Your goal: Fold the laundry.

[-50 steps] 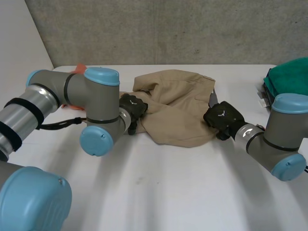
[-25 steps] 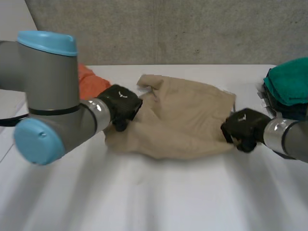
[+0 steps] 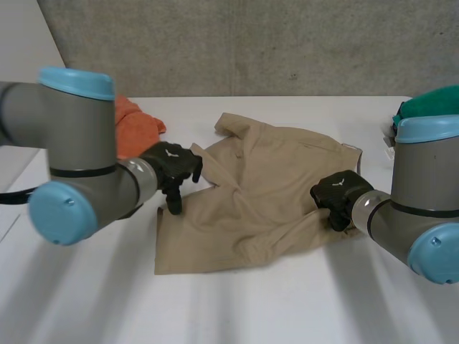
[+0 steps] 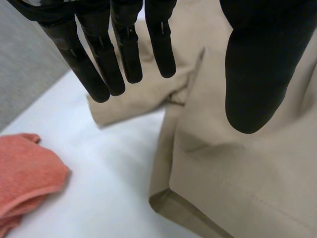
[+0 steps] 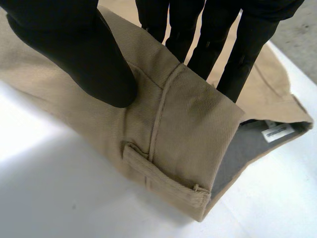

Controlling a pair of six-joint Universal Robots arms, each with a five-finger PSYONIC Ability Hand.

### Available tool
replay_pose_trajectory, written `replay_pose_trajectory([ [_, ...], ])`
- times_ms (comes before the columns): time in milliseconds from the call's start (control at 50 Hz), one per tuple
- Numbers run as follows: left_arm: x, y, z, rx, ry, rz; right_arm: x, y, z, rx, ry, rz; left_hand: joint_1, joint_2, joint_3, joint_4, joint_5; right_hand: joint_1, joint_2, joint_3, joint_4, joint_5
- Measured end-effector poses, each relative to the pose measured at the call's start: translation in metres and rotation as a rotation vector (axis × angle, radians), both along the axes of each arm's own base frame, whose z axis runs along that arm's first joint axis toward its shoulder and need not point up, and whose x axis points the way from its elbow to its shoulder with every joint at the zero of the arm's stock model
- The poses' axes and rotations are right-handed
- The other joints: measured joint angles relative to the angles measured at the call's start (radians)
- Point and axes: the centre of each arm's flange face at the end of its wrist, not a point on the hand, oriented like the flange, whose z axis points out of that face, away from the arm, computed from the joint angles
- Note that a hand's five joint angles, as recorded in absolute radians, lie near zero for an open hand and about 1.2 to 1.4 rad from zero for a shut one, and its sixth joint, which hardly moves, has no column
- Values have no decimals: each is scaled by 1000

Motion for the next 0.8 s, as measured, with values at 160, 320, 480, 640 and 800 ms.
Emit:
replay_pose_trajectory([
  [160,15,39,9,-9,45,-27,3,-3,4,-30,-44,-35,46,47,36,56,62,0,0,0,0,0],
  [320,20,69,-28,49,-14,-63,2,-10,9,-47,-58,-88,1,10,4,7,6,0,0,0,0,0],
  [480,16,62,-54,60,-58,-58,1,-15,12,-32,-91,-131,-106,-101,-108,-110,-107,0,0,0,0,0],
  [640,7,49,-63,46,-53,-57,-1,-16,12,-13,-101,-146,-106,-101,-108,-110,-107,0,0,0,0,0],
  [800,-3,45,-71,34,-45,-74,-6,-19,13,-10,-99,-158,470,456,438,459,457,0,0,0,0,0],
])
